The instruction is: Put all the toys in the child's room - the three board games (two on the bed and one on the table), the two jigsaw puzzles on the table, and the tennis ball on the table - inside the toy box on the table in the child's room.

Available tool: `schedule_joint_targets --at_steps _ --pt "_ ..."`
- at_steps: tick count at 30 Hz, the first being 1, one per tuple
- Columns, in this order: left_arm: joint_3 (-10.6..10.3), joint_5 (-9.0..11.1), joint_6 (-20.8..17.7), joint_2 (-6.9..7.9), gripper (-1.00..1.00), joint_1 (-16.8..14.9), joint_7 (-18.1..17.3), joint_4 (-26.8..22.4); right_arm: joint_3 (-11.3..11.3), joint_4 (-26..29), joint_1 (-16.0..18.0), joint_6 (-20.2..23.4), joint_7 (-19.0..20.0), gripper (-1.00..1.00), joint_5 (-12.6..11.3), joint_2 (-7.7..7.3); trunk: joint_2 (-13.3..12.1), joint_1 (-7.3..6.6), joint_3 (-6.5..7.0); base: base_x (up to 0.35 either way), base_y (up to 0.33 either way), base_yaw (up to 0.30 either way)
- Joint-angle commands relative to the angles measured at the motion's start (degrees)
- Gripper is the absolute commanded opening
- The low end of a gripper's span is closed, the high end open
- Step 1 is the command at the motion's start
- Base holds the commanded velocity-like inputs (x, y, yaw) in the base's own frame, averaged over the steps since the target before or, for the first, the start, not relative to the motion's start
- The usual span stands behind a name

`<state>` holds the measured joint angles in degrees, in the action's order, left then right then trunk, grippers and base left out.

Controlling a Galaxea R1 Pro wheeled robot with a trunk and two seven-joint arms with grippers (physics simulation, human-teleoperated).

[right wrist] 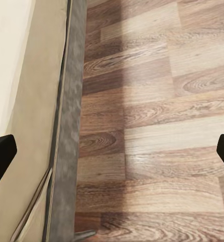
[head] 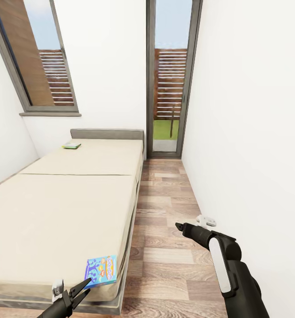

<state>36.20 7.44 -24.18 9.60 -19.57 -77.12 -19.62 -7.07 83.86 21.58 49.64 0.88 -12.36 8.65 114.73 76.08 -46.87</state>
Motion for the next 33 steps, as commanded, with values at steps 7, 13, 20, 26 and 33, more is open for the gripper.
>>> schedule_joint_targets --at_steps 7,13,20,26,33 --pt "0.07 0.04 -0.60 -0.01 1.00 -0.03 -0.15 0.02 -0.13 0.05 0.04 0.29 0.09 1.00 -0.12 0.05 0.02 -0.01 -0.05 0.000 0.000 0.000" --pt "0.08 0.04 -0.60 -0.02 1.00 -0.03 -0.14 0.02 -0.13 0.06 0.04 0.28 0.09 1.00 -0.12 0.05 0.02 -0.01 -0.05 0.000 0.000 0.000" --pt "0.10 0.04 -0.60 -0.02 1.00 -0.03 -0.14 0.02 -0.13 0.06 0.04 0.31 0.09 1.00 -0.12 0.05 0.02 -0.01 -0.05 0.000 0.000 0.000" --pt "0.09 0.04 -0.60 0.01 1.00 -0.03 -0.14 0.02 -0.13 0.07 0.04 0.30 0.09 1.00 -0.12 0.05 0.02 -0.01 -0.05 0.000 0.000 0.000" --pt "0.10 0.04 -0.60 0.06 1.00 -0.03 -0.14 0.02 -0.13 0.07 0.04 0.29 0.09 1.00 -0.12 0.05 0.02 -0.01 -0.05 0.003 0.000 0.000"
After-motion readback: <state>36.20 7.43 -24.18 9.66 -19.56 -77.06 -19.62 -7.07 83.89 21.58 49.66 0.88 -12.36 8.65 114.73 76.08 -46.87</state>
